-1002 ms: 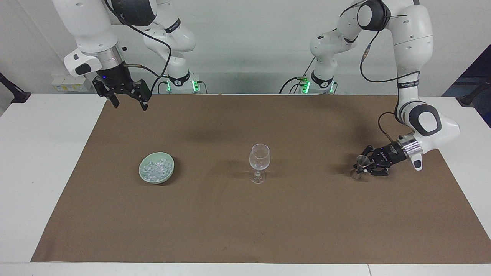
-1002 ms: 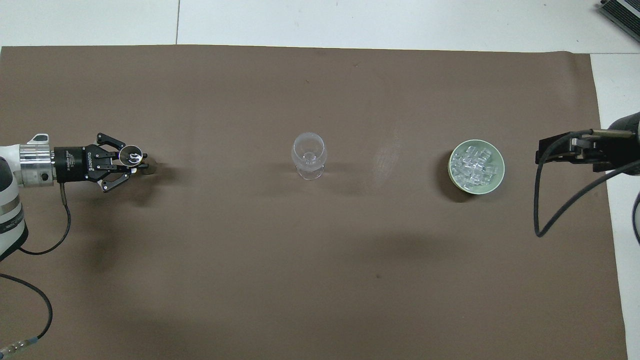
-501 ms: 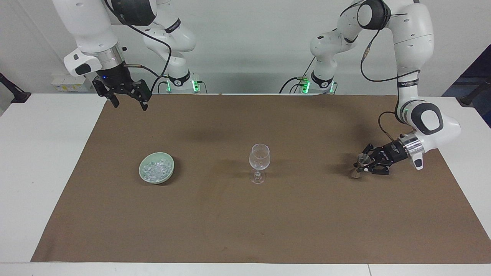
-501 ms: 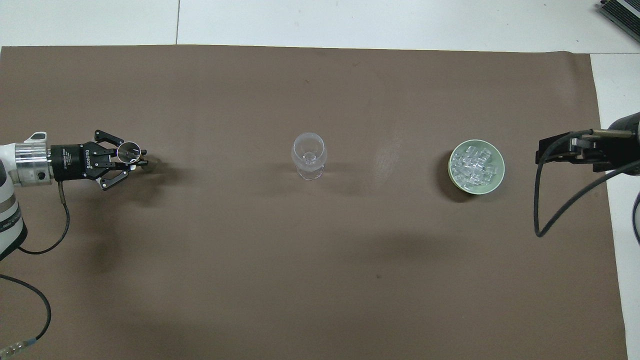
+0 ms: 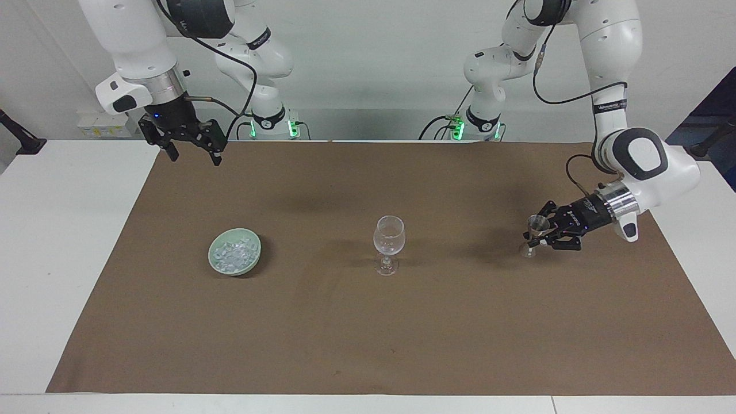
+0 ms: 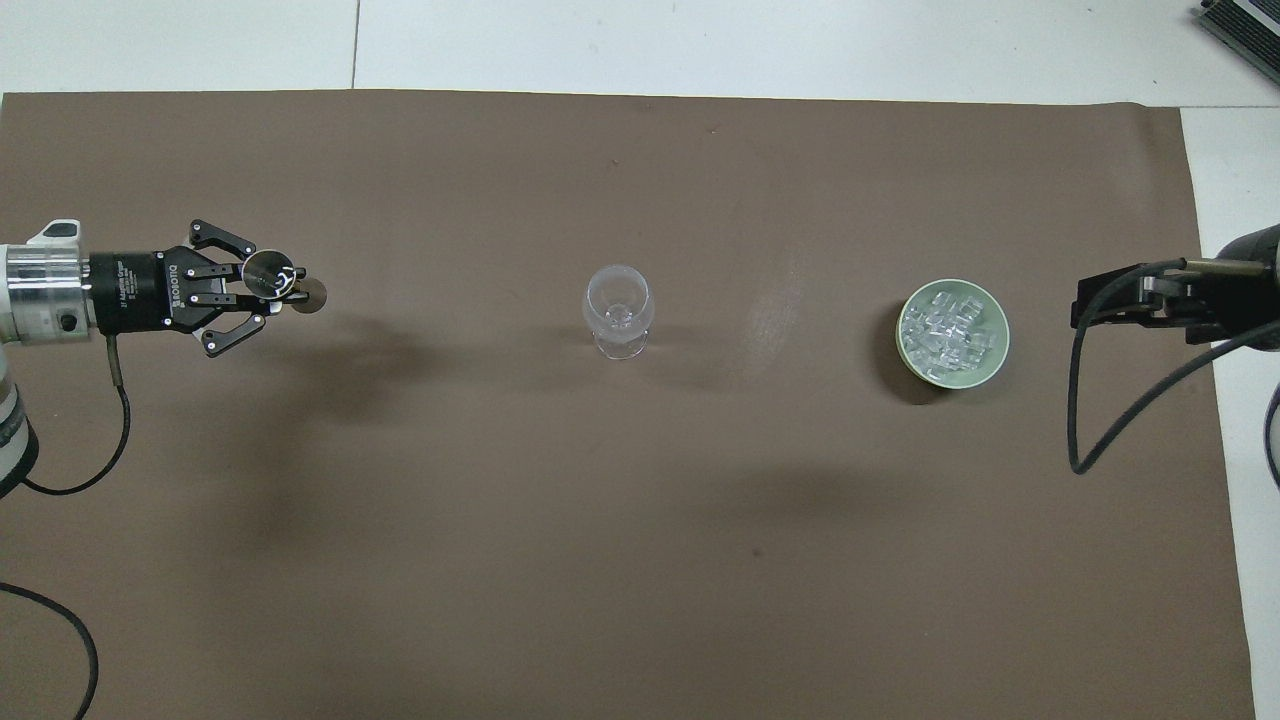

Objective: Pour wine and add ice with both arms
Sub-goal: 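Carry the bottle with the left gripper to above the clear glass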

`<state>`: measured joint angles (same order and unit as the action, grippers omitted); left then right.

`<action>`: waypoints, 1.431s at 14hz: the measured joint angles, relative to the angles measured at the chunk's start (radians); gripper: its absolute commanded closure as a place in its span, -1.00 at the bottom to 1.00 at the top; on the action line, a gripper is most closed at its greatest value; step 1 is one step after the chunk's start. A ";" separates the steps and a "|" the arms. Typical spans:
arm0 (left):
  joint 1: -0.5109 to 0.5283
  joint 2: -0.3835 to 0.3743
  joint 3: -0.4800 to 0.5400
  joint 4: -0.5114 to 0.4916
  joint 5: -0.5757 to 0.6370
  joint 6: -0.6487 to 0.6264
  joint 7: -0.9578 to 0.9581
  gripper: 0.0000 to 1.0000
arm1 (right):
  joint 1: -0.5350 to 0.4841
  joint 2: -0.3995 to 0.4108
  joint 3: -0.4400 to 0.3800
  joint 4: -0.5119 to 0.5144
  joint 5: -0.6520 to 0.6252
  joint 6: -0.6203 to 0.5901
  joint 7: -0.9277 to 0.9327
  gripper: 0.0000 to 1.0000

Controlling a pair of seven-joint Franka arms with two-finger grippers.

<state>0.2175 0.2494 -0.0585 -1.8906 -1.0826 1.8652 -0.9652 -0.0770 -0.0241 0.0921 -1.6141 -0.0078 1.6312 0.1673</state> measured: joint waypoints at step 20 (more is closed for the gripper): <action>-0.317 -0.093 -0.001 0.007 0.020 0.150 -0.403 1.00 | 0.000 0.000 0.000 0.000 0.000 0.000 0.000 -1.00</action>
<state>-0.0997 0.1562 -0.0591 -1.8834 -1.0625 2.0155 -1.3682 -0.0770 -0.0241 0.0921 -1.6141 -0.0078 1.6312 0.1673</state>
